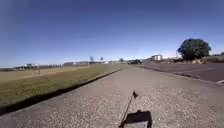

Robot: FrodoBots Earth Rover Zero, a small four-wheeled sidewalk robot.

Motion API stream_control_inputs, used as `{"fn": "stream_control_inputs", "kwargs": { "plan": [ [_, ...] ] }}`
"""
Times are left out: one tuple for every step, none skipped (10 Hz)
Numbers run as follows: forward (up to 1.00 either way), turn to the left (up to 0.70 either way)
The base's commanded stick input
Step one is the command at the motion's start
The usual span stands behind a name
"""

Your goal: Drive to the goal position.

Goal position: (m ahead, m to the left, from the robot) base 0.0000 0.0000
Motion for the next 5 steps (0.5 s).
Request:
{"fn": "stream_control_inputs", "kwargs": {
  "plan": [
    [0.0, 0.0],
    [0.0, 0.0],
    [0.0, 0.0],
    [0.0, 0.0],
    [0.0, 0.0]
  ]
}}
